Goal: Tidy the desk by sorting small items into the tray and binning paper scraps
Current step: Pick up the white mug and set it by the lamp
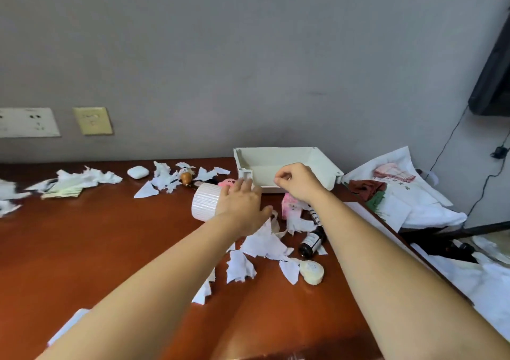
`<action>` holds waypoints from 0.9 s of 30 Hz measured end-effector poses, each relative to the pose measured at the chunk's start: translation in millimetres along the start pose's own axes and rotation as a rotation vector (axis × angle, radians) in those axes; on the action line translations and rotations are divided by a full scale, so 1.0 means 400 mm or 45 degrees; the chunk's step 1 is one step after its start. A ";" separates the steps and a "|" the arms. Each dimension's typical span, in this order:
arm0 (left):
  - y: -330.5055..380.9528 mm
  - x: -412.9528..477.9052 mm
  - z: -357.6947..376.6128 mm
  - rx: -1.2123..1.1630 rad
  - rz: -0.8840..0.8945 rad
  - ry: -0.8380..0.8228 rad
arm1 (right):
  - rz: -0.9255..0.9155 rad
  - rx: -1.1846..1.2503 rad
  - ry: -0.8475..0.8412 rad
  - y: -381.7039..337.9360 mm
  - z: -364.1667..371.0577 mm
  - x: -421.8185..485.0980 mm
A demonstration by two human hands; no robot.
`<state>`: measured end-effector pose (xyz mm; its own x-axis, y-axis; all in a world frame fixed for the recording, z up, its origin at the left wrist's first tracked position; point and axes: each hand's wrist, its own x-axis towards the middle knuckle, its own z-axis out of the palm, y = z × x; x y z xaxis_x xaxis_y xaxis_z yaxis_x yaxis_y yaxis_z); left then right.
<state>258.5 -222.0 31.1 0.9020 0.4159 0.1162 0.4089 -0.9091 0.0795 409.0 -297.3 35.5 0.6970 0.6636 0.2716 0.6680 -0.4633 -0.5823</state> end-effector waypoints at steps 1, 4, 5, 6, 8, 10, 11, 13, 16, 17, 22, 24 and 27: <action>-0.029 -0.013 -0.009 -0.005 -0.013 0.024 | -0.014 0.001 -0.027 -0.028 0.008 -0.003; -0.111 -0.058 -0.039 -0.008 -0.049 0.049 | -0.058 -0.039 -0.157 -0.104 0.041 -0.010; -0.140 -0.072 -0.046 0.008 -0.071 0.040 | -0.069 -0.046 -0.193 -0.130 0.054 -0.012; -0.168 -0.084 -0.050 0.031 -0.093 0.032 | -0.074 -0.047 -0.220 -0.155 0.066 -0.016; -0.222 -0.099 -0.049 0.035 -0.144 -0.002 | -0.069 -0.046 -0.284 -0.198 0.093 -0.019; -0.262 -0.104 -0.041 -0.078 -0.206 -0.100 | -0.056 -0.072 -0.367 -0.231 0.112 -0.024; -0.278 -0.105 -0.035 -0.171 -0.245 -0.167 | -0.059 -0.106 -0.411 -0.245 0.119 -0.025; -0.307 -0.102 -0.017 -0.363 -0.294 -0.267 | -0.072 -0.222 -0.494 -0.269 0.129 -0.026; -0.335 -0.092 0.016 -0.573 -0.291 -0.329 | -0.088 -0.337 -0.574 -0.291 0.138 -0.026; -0.341 -0.088 0.027 -0.619 -0.275 -0.335 | -0.087 -0.354 -0.593 -0.294 0.144 -0.024; -0.349 -0.075 0.070 -0.818 -0.167 -0.202 | -0.109 -0.542 -0.641 -0.292 0.186 -0.002; -0.353 -0.070 0.080 -0.917 -0.175 -0.139 | -0.145 -0.559 -0.638 -0.294 0.190 0.000; -0.359 -0.066 0.085 -1.033 -0.189 -0.086 | -0.190 -0.510 -0.634 -0.291 0.192 -0.002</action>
<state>180.8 -103.0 -17.0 0.8635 0.5043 -0.0091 0.3203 -0.5343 0.7823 310.6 -198.9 44.2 0.4500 0.8855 -0.1156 0.8605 -0.4646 -0.2090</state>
